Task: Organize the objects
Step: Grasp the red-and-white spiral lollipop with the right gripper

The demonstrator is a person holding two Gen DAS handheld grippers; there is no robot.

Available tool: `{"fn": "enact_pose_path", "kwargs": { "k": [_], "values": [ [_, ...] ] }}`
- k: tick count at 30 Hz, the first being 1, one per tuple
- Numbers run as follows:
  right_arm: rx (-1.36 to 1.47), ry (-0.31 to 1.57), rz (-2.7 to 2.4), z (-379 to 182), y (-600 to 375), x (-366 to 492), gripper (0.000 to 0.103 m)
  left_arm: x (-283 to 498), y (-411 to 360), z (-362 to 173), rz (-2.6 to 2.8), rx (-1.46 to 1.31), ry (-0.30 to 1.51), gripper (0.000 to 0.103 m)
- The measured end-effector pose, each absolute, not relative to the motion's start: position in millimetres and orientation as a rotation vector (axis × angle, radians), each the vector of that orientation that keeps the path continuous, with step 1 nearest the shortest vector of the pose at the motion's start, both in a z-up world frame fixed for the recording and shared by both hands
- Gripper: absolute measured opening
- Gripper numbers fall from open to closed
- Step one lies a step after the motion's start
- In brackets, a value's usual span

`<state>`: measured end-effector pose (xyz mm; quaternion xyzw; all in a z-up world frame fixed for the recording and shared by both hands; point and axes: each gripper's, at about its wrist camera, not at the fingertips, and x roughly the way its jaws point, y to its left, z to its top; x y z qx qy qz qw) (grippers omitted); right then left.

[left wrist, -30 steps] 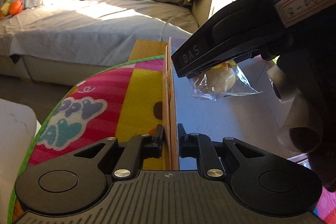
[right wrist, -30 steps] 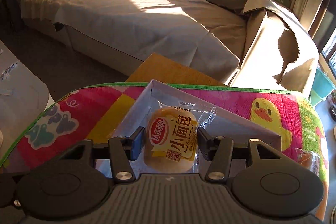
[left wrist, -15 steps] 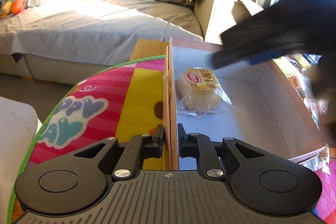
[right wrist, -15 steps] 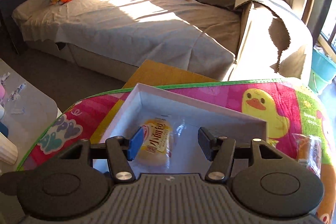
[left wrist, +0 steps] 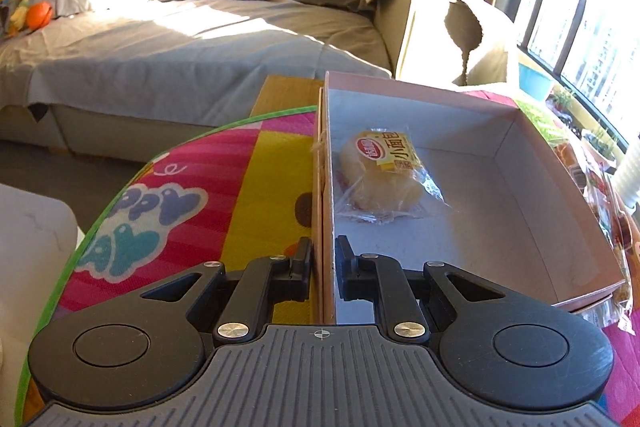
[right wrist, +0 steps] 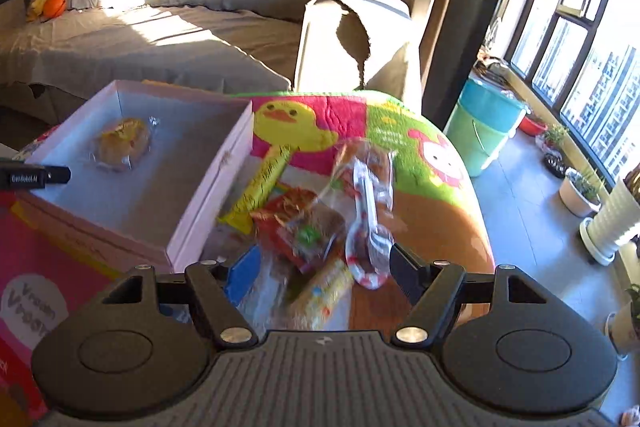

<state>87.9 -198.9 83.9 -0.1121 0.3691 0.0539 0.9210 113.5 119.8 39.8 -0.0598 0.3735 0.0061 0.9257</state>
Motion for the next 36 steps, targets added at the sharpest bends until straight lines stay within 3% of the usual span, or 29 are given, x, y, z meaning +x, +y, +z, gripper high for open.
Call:
{"fn": "enact_pose_path", "kwargs": {
  "k": [9, 13, 19, 23, 27, 30, 36],
  "values": [
    [-0.061, 0.835, 0.08, 45.3, -216.0, 85.3, 0.07, 112.0, 114.0, 41.1, 0.014, -0.068, 0.768, 0.014],
    [-0.022, 0.831, 0.034, 39.1, -219.7, 104.6, 0.051, 111.9, 113.1, 41.5, 0.019, -0.068, 0.77, 0.014],
    [-0.007, 0.771, -0.005, 42.0, -232.1, 145.5, 0.052, 111.6, 112.7, 42.0, 0.02, -0.068, 0.776, 0.014],
    [0.042, 0.761, -0.029, 37.0, -252.3, 178.8, 0.064, 111.2, 113.5, 41.7, 0.021, -0.075, 0.78, 0.014],
    [0.188, 0.792, 0.032, 26.7, -277.2, 191.7, 0.067, 111.3, 113.5, 41.7, 0.021, -0.077, 0.783, 0.014],
    [0.267, 0.816, 0.105, 26.2, -284.8, 183.8, 0.048, 111.4, 113.6, 41.2, 0.022, -0.078, 0.785, 0.014],
    [0.222, 0.85, 0.129, 35.8, -280.0, 147.8, 0.043, 111.2, 114.1, 41.3, 0.016, -0.084, 0.786, 0.015]
  ]
}}
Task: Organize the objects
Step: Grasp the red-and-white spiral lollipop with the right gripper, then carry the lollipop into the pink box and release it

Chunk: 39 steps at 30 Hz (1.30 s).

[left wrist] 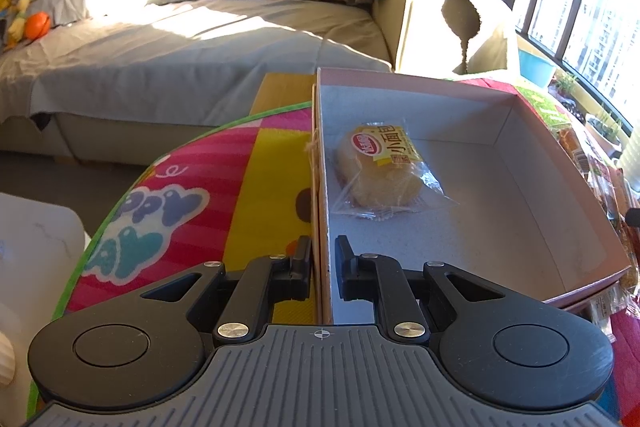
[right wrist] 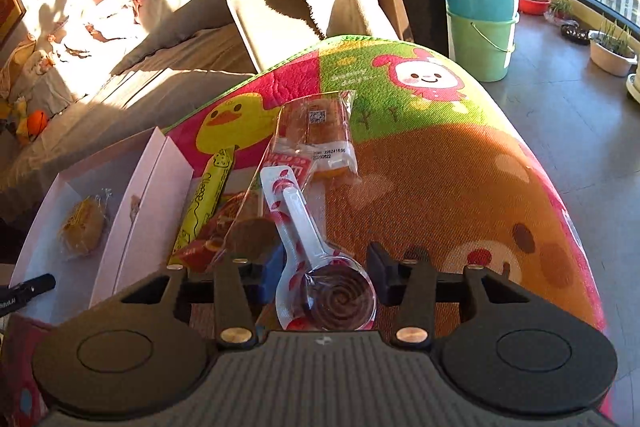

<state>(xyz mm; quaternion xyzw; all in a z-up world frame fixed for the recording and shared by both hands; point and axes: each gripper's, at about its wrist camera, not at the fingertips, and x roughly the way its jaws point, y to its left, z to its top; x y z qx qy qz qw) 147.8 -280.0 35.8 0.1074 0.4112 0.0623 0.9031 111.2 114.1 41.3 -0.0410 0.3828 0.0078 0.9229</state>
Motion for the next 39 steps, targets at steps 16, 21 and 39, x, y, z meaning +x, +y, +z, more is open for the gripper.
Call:
{"fn": "enact_pose_path", "kwargs": {
  "k": [16, 21, 39],
  "values": [
    [-0.073, 0.889, 0.168, 50.7, -252.1, 41.6, 0.044, 111.1, 115.9, 40.3, 0.013, -0.099, 0.785, 0.015],
    [-0.122, 0.826, 0.172, 48.5, -252.4, 59.0, 0.056, 110.3, 114.9, 40.7, 0.016, -0.098, 0.786, 0.015],
    [-0.155, 0.798, 0.498, 65.1, -199.6, 10.7, 0.074, 107.6, 114.6, 42.6, 0.018, -0.092, 0.791, 0.015]
  ]
}}
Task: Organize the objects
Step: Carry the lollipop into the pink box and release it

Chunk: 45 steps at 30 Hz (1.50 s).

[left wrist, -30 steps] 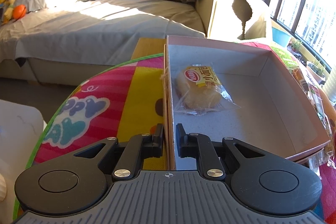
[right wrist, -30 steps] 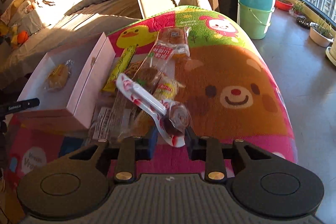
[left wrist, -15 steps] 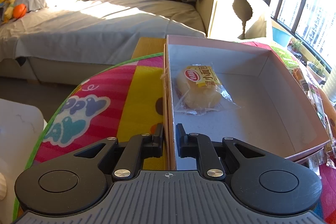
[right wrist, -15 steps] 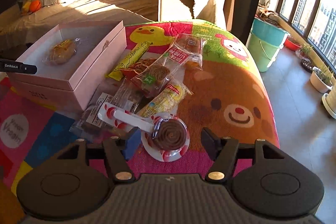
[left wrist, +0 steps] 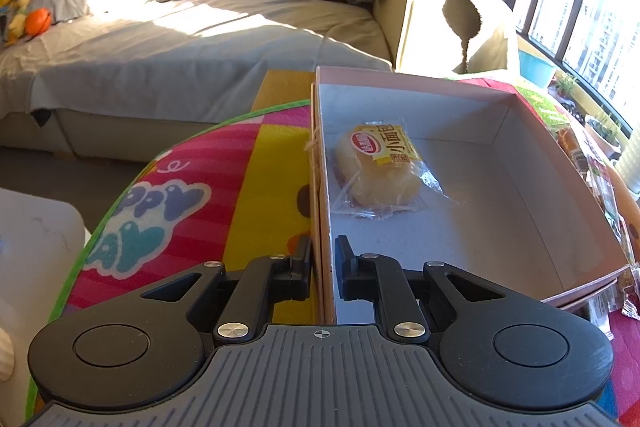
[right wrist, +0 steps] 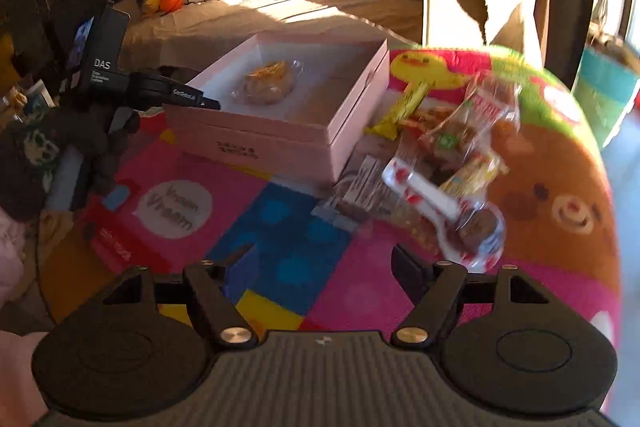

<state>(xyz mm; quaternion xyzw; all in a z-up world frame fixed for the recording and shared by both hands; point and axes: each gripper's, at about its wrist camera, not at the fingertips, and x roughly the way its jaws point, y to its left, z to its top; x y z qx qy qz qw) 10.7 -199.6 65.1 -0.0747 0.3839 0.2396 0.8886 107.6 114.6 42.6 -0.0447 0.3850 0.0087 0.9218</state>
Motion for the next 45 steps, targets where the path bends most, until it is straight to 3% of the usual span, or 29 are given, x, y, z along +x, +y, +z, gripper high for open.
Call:
{"fn": "enact_pose_path", "kwargs": {
  "k": [4, 12, 16, 19, 22, 25, 27, 28, 29, 38, 45],
  "values": [
    [-0.159, 0.786, 0.36, 59.9, -223.4, 52.8, 0.075, 105.1, 116.1, 44.3, 0.018, -0.103, 0.779, 0.014],
    [0.297, 0.943, 0.357, 26.4, -275.3, 94.0, 0.078, 104.9, 115.6, 46.3, 0.019, -0.1, 0.775, 0.014],
    [0.198, 0.982, 0.529, 34.9, -235.8, 44.3, 0.078, 107.0, 115.7, 45.4, 0.021, -0.104, 0.777, 0.014],
    [-0.032, 0.906, 0.51, 49.1, -202.0, 16.5, 0.078, 107.2, 113.3, 44.5, 0.026, -0.091, 0.773, 0.014],
    [-0.226, 0.813, 0.404, 47.3, -180.5, 13.8, 0.083, 106.2, 113.8, 43.9, 0.024, -0.09, 0.772, 0.014],
    [-0.229, 0.835, 0.394, 36.1, -171.9, 32.2, 0.083, 104.2, 115.3, 44.6, 0.025, -0.097, 0.769, 0.013],
    [-0.21, 0.872, 0.401, 27.4, -167.1, 41.9, 0.072, 101.8, 115.8, 47.3, 0.03, -0.093, 0.757, 0.013],
    [-0.215, 0.895, 0.401, 23.8, -164.9, 43.5, 0.059, 101.2, 115.7, 48.7, 0.028, -0.09, 0.753, 0.013],
    [-0.22, 0.896, 0.396, 23.3, -163.8, 42.4, 0.056, 101.1, 115.3, 50.0, 0.025, -0.086, 0.75, 0.012],
    [-0.207, 0.983, 0.424, 54.8, -170.8, -3.2, 0.054, 102.8, 111.3, 47.7, 0.027, -0.046, 0.74, 0.011],
    [-0.186, 0.781, 0.491, 137.1, -150.2, 0.4, 0.054, 103.7, 115.1, 47.8, 0.016, -0.07, 0.744, 0.011]
  ]
}}
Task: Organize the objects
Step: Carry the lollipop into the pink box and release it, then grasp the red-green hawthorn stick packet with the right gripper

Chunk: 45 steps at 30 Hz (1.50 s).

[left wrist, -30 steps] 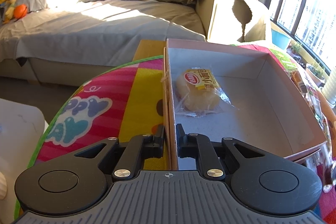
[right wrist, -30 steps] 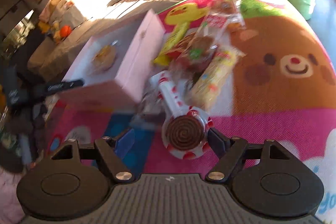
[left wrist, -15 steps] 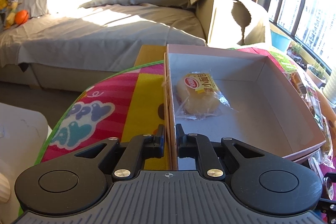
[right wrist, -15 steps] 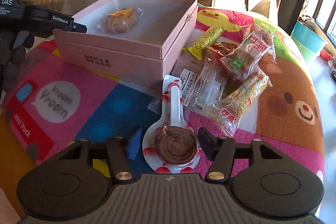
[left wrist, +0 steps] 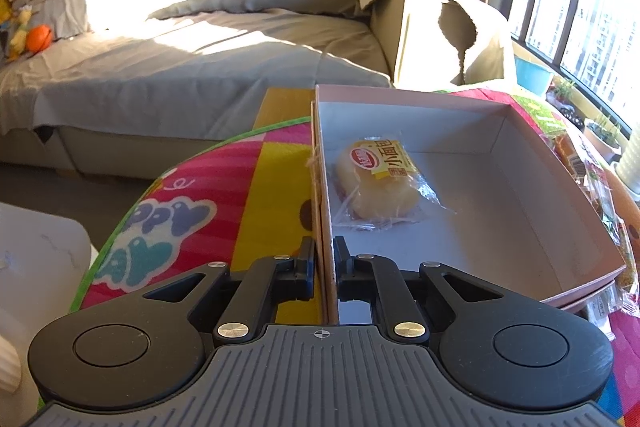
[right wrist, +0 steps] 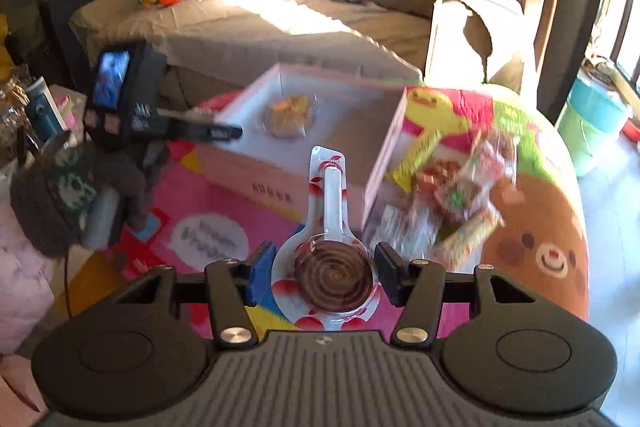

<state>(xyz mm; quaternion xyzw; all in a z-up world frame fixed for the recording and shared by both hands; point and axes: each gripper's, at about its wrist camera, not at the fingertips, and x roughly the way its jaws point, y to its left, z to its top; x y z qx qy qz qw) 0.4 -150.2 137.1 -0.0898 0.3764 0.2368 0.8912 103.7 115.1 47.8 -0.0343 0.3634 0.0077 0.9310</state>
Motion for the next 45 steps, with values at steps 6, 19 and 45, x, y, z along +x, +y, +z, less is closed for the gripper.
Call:
{"fn": "enact_pose_path", "kwargs": {
  "k": [6, 19, 45],
  "values": [
    [-0.128, 0.597, 0.537, 186.4, -113.9, 36.7, 0.055, 103.5, 118.6, 47.6, 0.005, -0.096, 0.747, 0.012],
    [-0.036, 0.675, 0.388, 125.3, -125.6, 84.4, 0.084, 102.0, 120.1, 47.4, -0.002, -0.106, 0.749, 0.013],
    [-0.066, 0.805, 0.143, 38.6, -189.0, 70.5, 0.075, 100.7, 117.0, 45.4, 0.012, -0.092, 0.763, 0.012]
  ]
}}
